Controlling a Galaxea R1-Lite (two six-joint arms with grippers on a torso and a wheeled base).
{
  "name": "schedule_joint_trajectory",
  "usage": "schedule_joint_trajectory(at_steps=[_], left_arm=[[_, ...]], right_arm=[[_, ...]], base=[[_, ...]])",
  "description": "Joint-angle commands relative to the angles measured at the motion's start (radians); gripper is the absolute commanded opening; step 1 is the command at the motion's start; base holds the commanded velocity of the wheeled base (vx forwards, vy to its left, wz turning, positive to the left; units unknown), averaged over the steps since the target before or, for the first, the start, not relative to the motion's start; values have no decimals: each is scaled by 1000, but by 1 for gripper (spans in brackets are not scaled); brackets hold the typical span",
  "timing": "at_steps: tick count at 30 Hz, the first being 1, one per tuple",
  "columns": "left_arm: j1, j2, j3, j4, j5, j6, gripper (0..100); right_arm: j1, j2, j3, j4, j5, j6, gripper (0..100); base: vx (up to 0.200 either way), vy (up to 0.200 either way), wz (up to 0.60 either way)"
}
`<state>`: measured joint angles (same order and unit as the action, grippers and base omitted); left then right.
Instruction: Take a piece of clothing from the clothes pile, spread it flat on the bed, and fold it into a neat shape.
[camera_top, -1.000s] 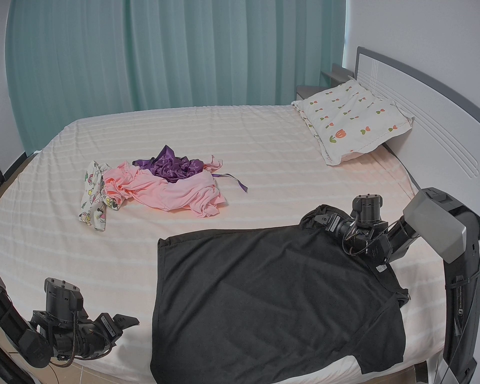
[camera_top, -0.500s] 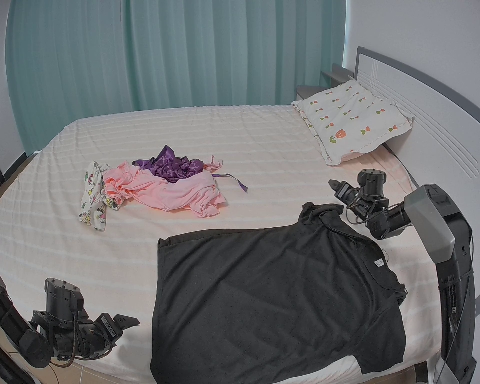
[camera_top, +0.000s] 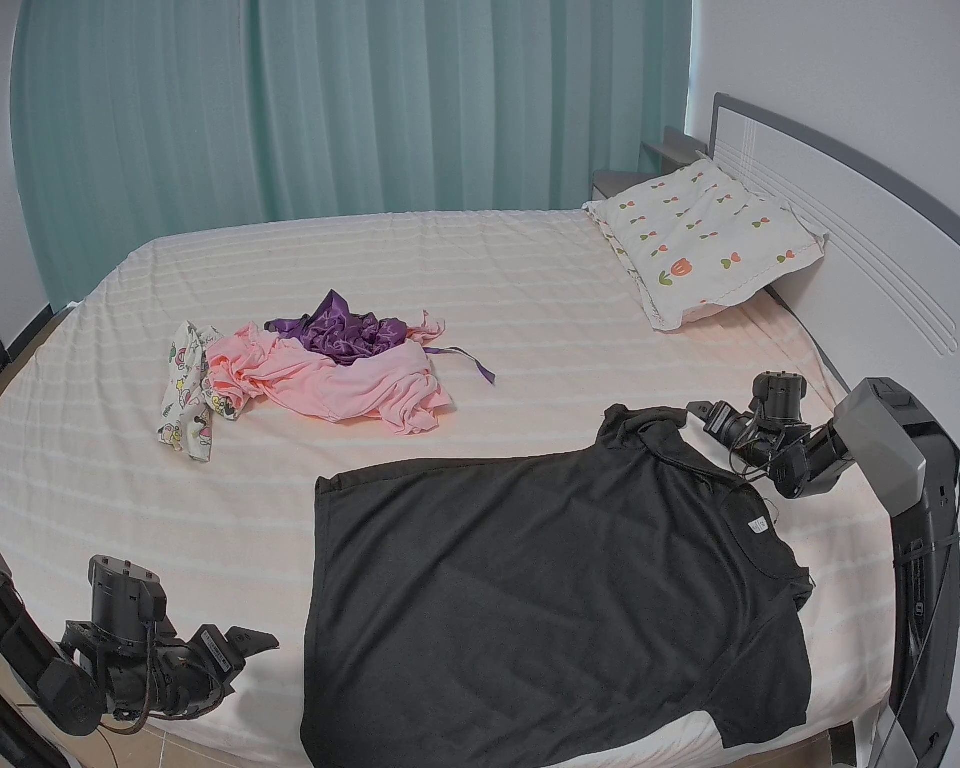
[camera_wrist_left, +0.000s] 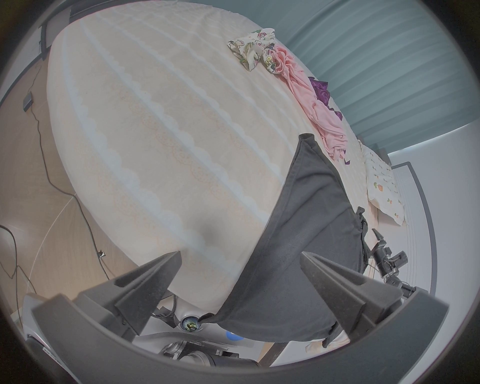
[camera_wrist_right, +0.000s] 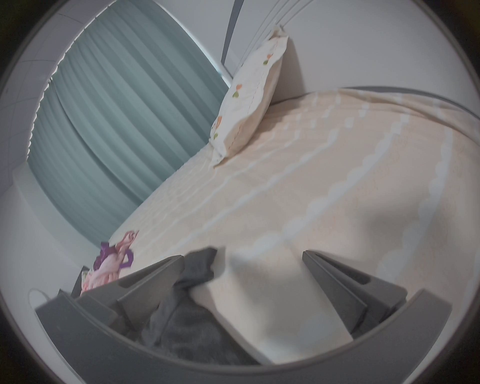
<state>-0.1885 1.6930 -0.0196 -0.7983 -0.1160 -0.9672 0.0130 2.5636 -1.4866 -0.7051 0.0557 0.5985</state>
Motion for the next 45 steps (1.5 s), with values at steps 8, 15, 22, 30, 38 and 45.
schedule_joint_trajectory(at_steps=[8,15,22,30,38,45], left_arm=[[0,-18,0,-10,-5,-24,100],[-2,-15,-2,-12,-10,-34,100],[-2,-15,-5,-12,-11,-42,100],[-5,-15,-3,-16,-11,-64,100],[-25,-53,-8,-25,-4,-102,100],[-23,-47,-20,-33,1,-102,100]], right_arm=[[1,-244,391,-117,45,-117,100],[45,-387,572,-180,12,-135,100],[131,-405,612,-177,-4,-31,100],[217,-382,618,-157,-5,49,100],[226,-321,609,-163,-27,214,100],[232,-293,552,-155,-20,222,100]], base=[[0,0,0],[0,0,0],[0,0,0],[0,0,0],[0,0,0],[0,0,0]])
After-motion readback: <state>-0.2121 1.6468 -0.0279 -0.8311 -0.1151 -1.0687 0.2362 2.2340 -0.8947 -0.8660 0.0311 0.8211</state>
